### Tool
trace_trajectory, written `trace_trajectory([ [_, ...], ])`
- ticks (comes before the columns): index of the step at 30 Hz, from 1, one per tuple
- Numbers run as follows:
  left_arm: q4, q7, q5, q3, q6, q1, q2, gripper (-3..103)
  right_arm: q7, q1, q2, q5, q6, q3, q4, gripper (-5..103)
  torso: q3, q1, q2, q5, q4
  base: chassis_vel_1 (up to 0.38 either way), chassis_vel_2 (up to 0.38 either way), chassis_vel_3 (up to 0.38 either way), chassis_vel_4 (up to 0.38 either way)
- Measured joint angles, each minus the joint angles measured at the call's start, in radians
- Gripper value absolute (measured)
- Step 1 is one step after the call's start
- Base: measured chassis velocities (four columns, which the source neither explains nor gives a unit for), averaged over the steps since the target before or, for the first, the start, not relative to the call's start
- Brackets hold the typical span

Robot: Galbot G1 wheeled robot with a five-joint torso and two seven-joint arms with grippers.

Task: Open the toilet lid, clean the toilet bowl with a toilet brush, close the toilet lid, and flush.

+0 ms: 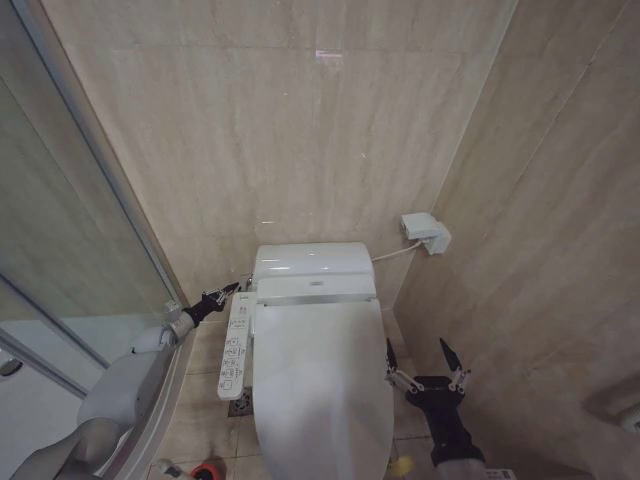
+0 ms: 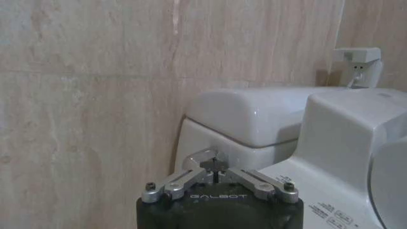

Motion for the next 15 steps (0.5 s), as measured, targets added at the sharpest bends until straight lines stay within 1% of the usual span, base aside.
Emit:
trace_trajectory([
  [8,0.019,0.012,0.006,0.004,0.000,-0.010,-0.004,0,0.000,0.000,0.000,0.000,0.000,0.000,0.000,100,0.000,0.000,0.000,0.0000,0.0000,0.000,0.000,0.000,0.000],
  [15,0.076,0.045,0.016,0.030,0.000,-0.044,0.002,0,0.000,0.000,0.000,0.000,0.000,0.000,0.000,100,0.000,0.000,0.000,0.0001,0.0001,0.000,0.000,0.000,0.000],
])
